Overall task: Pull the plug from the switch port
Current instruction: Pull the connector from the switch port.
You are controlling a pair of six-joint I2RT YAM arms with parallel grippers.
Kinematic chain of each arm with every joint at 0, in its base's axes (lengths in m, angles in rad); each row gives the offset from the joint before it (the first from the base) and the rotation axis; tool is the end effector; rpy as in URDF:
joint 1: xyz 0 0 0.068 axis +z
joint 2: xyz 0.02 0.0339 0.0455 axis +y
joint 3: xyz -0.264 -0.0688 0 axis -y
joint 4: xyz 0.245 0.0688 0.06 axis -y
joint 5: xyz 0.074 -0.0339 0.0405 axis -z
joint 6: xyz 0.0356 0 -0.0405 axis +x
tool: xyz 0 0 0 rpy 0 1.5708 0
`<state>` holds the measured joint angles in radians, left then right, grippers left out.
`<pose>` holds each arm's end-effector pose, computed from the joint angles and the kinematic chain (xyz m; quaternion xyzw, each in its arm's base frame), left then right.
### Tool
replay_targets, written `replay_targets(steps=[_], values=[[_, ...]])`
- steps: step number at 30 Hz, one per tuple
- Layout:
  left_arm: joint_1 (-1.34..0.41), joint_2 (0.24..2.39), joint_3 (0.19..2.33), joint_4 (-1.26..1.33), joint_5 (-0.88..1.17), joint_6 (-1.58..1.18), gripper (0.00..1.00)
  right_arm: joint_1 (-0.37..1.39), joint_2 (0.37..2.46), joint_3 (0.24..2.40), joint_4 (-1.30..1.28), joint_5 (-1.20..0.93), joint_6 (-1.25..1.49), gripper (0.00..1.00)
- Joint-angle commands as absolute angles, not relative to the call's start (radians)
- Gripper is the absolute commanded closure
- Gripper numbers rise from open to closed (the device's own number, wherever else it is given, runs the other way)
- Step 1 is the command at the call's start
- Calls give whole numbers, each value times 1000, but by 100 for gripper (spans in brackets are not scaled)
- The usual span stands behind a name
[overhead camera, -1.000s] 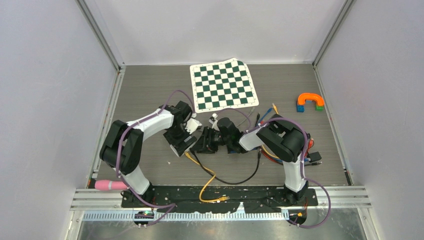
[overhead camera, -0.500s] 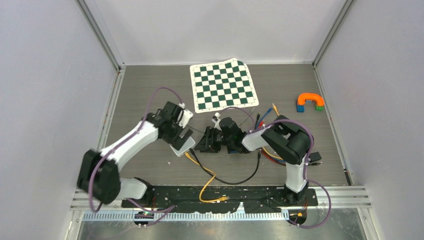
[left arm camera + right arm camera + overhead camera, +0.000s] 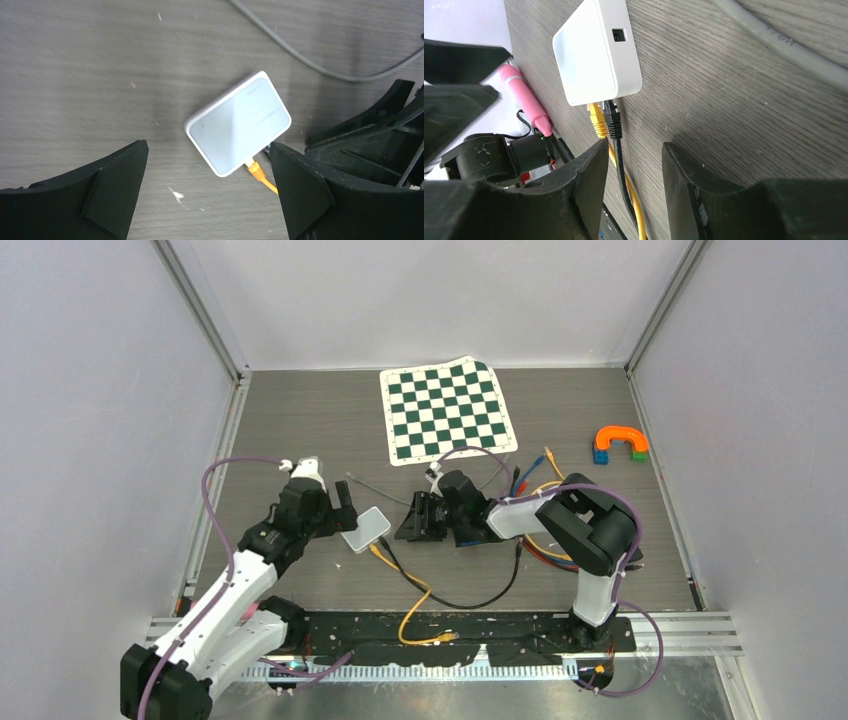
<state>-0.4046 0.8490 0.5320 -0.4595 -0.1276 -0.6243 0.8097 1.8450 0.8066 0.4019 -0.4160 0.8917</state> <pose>0.1627 -0.0647 0.2157 -0.1254 0.9120 -0.1388 0.3650 0.2332 0.2657 0.1237 -0.0571 0.8767 0.4528 0.1520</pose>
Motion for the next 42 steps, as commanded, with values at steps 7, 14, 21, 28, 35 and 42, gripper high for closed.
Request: replay_targets(steps=[7, 14, 21, 28, 35, 42], values=[[-403, 973, 461, -319, -60, -927, 24, 824, 1873, 890, 406, -459, 882, 50], [-402, 1062, 453, -282, -83, -937, 31, 846, 1924, 916, 434, -497, 914, 51], [-393, 1147, 485, -283, -105, -917, 41, 860, 1956, 931, 436, -495, 946, 52], [-393, 1188, 472, -276, -89, -913, 48, 861, 1998, 940, 455, -477, 988, 55], [-393, 1174, 474, -295, -97, -897, 50, 861, 2024, 967, 447, -445, 1010, 62], [-393, 1160, 478, -312, -99, -881, 51, 857, 2029, 985, 398, -423, 978, 88]])
